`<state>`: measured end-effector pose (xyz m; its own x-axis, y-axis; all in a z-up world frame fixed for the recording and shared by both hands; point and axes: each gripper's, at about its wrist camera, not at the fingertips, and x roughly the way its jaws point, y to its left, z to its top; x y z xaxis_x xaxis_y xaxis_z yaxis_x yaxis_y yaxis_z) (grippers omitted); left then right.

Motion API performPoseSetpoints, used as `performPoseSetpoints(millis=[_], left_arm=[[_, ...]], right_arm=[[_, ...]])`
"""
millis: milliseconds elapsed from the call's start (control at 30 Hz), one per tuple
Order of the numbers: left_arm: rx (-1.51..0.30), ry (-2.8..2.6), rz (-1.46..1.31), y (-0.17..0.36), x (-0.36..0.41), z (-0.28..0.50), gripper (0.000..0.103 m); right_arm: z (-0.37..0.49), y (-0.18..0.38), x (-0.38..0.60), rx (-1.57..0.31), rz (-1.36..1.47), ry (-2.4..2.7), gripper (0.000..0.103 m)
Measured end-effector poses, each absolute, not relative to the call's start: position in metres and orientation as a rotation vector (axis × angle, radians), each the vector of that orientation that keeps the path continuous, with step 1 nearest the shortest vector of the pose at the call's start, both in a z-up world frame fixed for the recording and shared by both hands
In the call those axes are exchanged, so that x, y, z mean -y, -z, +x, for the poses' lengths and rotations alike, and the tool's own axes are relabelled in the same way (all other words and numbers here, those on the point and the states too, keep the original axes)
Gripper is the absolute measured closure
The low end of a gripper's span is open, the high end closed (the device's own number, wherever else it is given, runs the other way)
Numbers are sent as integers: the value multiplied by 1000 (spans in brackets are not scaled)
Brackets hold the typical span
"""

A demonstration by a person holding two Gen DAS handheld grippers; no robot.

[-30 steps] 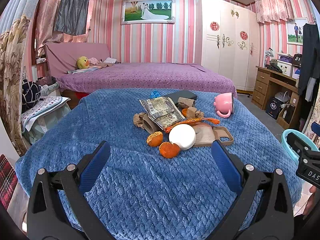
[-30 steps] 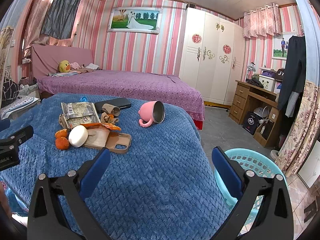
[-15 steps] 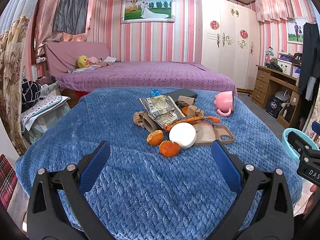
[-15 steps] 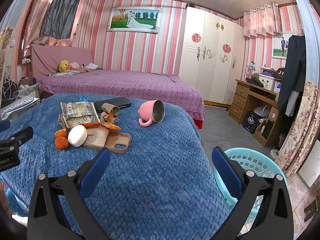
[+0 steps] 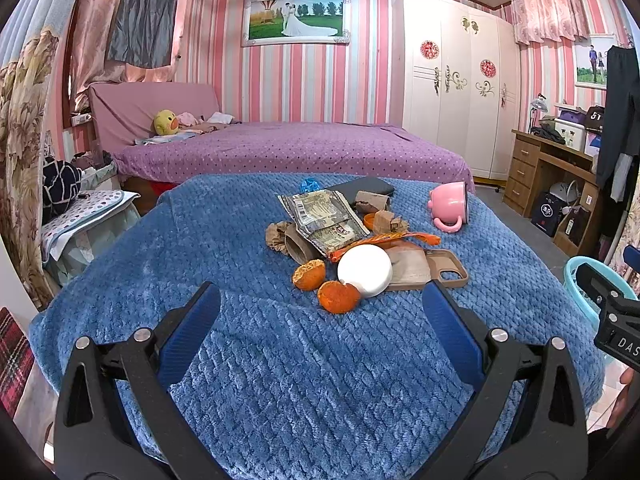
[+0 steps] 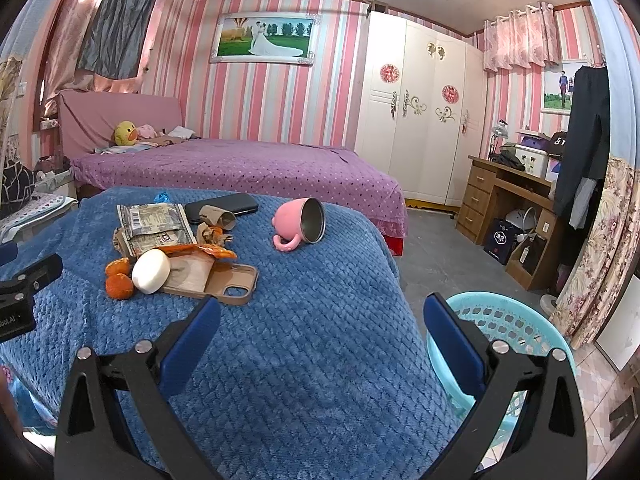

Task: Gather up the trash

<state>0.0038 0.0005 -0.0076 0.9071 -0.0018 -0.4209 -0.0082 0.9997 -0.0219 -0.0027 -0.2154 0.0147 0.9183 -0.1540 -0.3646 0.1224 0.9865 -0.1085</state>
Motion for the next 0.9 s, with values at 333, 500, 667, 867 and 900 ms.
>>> performPoseSetpoints(millis=[333, 500, 667, 867, 900], left_arm=[[-435, -3, -23, 8, 0, 4, 5], [-440, -4, -21, 8, 1, 5, 5], [-442, -5, -17, 8, 2, 6, 5], [-445, -12, -11, 3, 2, 9, 5], [-443, -9, -7, 1, 2, 11, 5]], right_arm=[[-2, -14, 218, -385, -80, 145, 4], [-1, -12, 218, -391, -84, 156, 4], [1, -11, 219, -393, -80, 170, 4], [6, -14, 222, -409, -59, 175, 4], [8, -16, 223, -409, -57, 175, 4]])
